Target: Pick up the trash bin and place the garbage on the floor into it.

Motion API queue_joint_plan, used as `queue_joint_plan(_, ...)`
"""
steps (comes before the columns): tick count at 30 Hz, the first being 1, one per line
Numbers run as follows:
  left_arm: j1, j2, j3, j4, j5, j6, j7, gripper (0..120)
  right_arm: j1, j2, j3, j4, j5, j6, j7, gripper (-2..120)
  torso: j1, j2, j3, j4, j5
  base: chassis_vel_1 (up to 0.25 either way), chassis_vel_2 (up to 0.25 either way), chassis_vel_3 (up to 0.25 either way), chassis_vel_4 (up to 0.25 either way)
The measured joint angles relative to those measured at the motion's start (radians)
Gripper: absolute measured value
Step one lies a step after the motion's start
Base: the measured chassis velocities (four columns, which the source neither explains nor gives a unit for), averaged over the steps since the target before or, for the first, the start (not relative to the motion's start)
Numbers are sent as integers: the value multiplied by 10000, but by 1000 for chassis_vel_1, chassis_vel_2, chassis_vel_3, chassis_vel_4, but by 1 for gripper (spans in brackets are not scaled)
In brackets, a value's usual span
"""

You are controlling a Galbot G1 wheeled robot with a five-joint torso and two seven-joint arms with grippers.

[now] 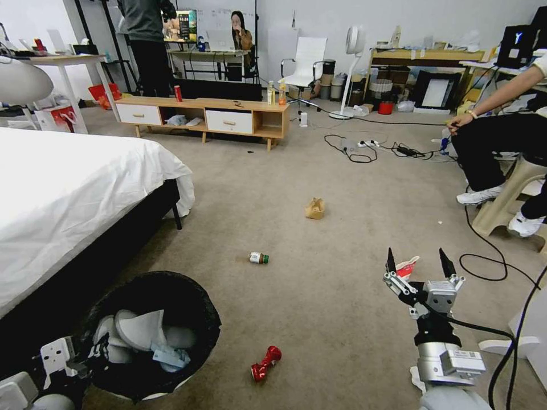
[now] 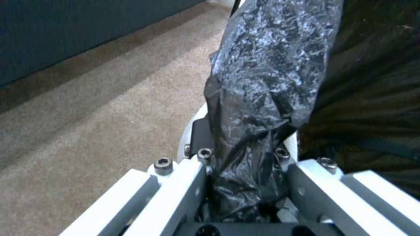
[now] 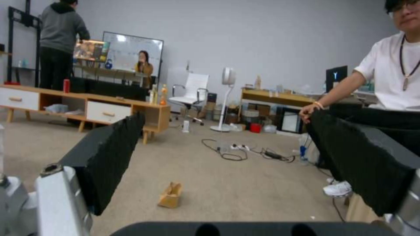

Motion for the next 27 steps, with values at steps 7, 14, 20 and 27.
queue_joint_plan(7, 14, -39, 33, 3, 59, -35, 32, 7, -6, -112, 13, -35, 23, 24, -8, 96, 0, 0, 0, -1, 0, 0, 0, 0, 0)
queue_joint_plan(14, 33, -77, 69, 38, 191, -101, 104, 7, 17, -177, 18, -83, 48, 44, -24, 96, 0, 0, 0, -1, 0, 0, 0, 0, 0)
queue_joint_plan(20, 27, -84, 92, 78, 295, -139, 159, 7, 85, -326, 19, -183, 116, 46, -127, 96, 0, 1, 0, -1, 0, 0, 0, 0, 0)
queue_joint_plan(27, -12, -94, 75, 107, 306, -143, 164, 7, 424, -656, -56, -320, 388, -106, -290, 96, 0, 0, 0, 0, 0, 0, 0, 0, 0)
